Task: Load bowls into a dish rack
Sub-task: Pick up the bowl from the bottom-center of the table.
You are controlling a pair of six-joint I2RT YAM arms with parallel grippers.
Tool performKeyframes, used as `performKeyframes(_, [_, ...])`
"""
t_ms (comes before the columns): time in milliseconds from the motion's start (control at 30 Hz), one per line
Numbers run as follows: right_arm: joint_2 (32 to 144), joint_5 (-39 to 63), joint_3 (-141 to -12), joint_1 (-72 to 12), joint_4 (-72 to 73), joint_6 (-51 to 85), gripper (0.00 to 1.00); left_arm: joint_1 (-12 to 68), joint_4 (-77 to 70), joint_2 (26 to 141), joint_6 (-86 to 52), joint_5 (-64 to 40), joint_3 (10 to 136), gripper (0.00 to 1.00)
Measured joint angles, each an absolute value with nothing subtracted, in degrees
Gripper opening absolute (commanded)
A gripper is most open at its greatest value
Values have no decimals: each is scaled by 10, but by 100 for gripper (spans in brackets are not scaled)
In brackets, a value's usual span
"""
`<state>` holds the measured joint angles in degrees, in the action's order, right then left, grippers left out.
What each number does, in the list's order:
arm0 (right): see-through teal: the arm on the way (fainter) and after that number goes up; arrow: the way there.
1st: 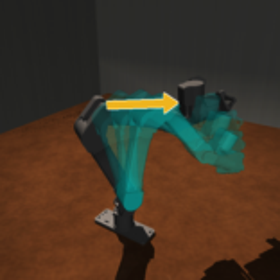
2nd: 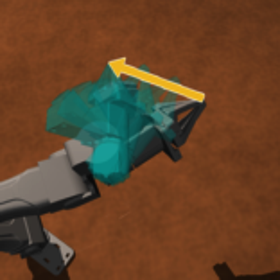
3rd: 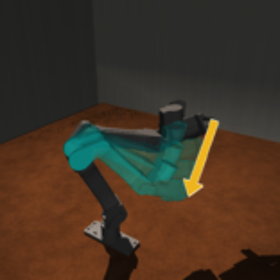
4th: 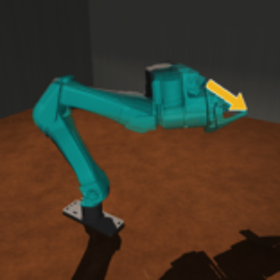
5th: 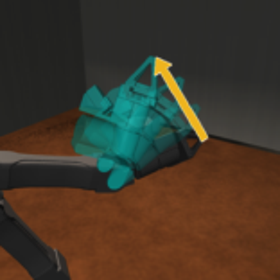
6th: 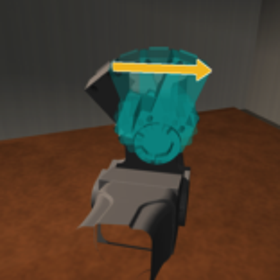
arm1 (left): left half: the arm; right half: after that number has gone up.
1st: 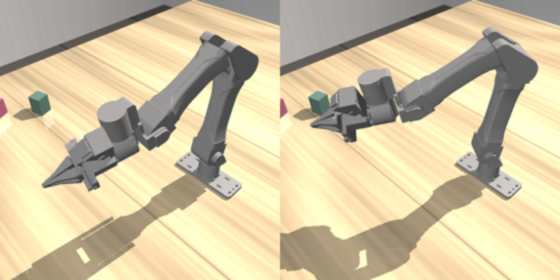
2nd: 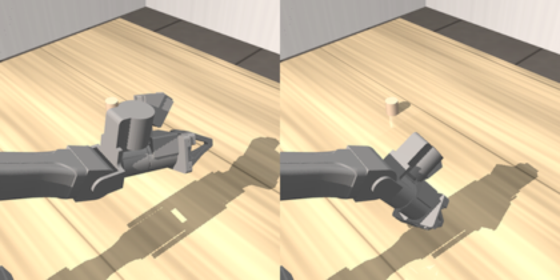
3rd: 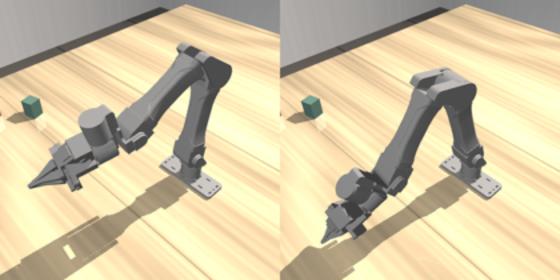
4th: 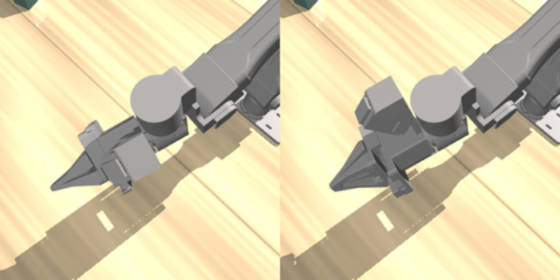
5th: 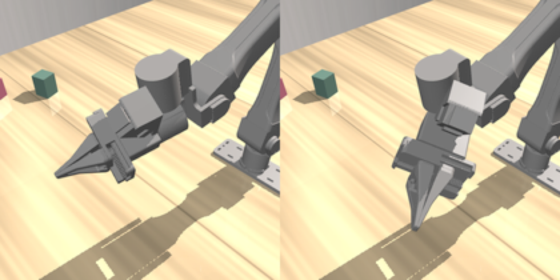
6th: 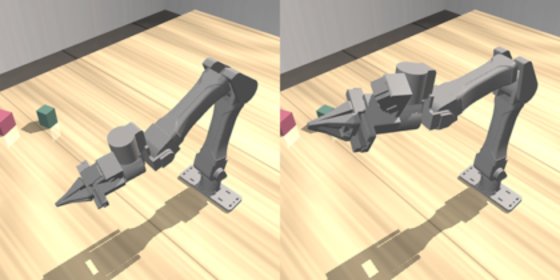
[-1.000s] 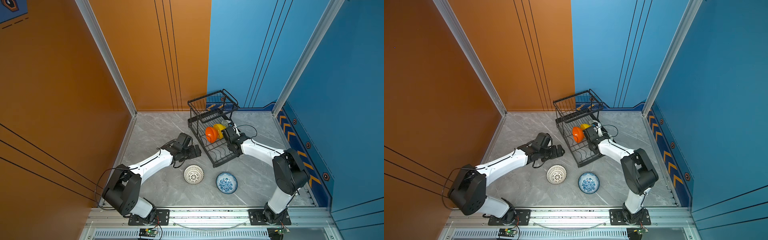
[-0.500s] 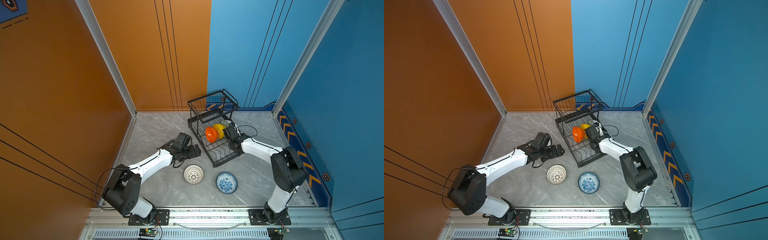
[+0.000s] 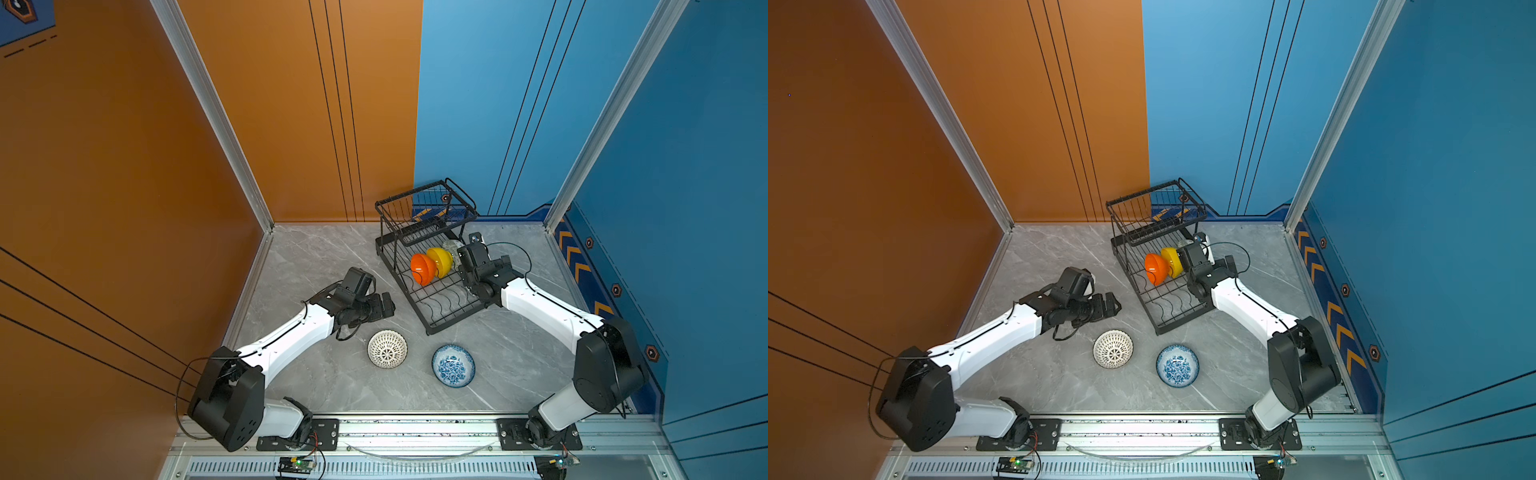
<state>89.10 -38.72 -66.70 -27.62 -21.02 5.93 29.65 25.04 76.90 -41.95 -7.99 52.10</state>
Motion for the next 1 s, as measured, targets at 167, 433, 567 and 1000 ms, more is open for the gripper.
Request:
performKeyframes(167, [847, -356, -667, -276, -228, 79, 100, 298, 316, 729, -403, -78, 498, 81])
performKeyframes(433, [822, -313, -667, -285, -236, 105, 100, 341, 365, 722, -399, -64, 444, 55])
performKeyframes(567, [822, -298, -666, -296, -240, 114, 100, 346, 371, 726, -401, -53, 438, 38])
performKeyframes(1000, [822, -279, -652, -309, -240, 138, 100, 349, 351, 768, -400, -37, 438, 6])
